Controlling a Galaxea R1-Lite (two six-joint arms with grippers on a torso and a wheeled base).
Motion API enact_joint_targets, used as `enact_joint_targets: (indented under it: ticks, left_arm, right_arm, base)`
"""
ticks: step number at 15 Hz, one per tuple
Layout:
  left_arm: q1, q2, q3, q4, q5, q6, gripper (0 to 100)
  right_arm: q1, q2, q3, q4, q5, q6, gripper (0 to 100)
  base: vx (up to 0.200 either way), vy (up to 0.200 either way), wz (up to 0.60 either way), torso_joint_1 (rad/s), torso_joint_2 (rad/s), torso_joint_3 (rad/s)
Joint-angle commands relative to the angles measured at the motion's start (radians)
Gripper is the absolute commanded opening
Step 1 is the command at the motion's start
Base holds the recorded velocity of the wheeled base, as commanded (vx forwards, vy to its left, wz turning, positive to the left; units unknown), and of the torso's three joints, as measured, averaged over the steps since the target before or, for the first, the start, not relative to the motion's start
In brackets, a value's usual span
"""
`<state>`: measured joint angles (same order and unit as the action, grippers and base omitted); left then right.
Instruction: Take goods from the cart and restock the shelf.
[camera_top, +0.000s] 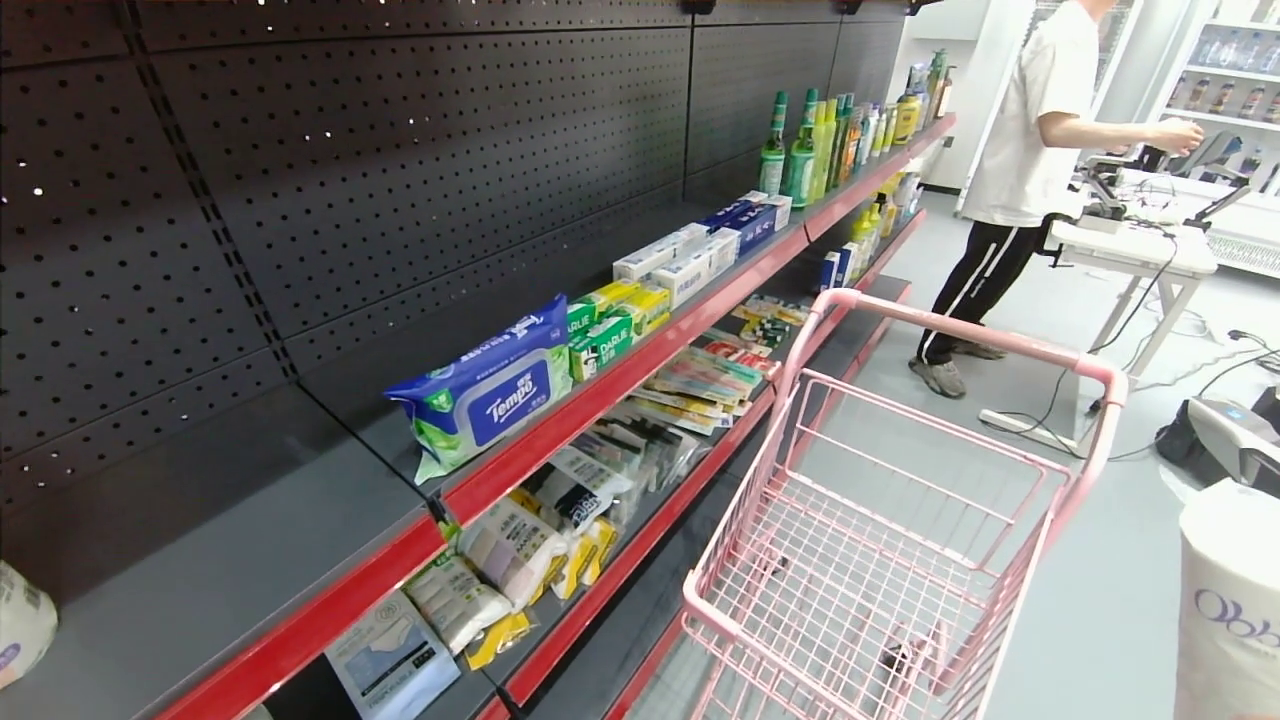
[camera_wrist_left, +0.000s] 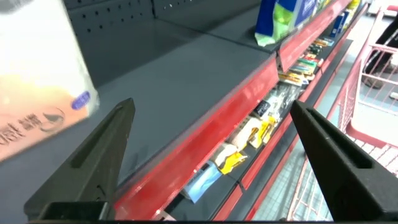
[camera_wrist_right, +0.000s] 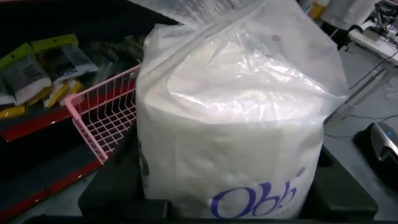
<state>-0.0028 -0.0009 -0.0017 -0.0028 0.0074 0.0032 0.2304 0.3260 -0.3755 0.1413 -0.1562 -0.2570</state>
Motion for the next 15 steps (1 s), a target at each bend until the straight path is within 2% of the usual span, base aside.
enact_joint_targets:
  ticks: [1, 15]
  left_arm:
    - [0.000, 0.001, 0.000, 0.000, 0.000, 0.000, 100]
    - [0.000, 0.001, 0.000, 0.000, -0.001, 0.000, 100]
  right_arm:
    - [0.001, 0.013, 0.003, 0.000, 0.000, -0.001, 0]
    - [0.001, 0.096, 0.003, -0.002, 0.003, 0.001, 0]
  base:
    - [0.000, 0.000, 0.00, 0.159, -0.38, -0.207]
    - [0.000, 0.000, 0.00, 0.163, -0.36, -0.198]
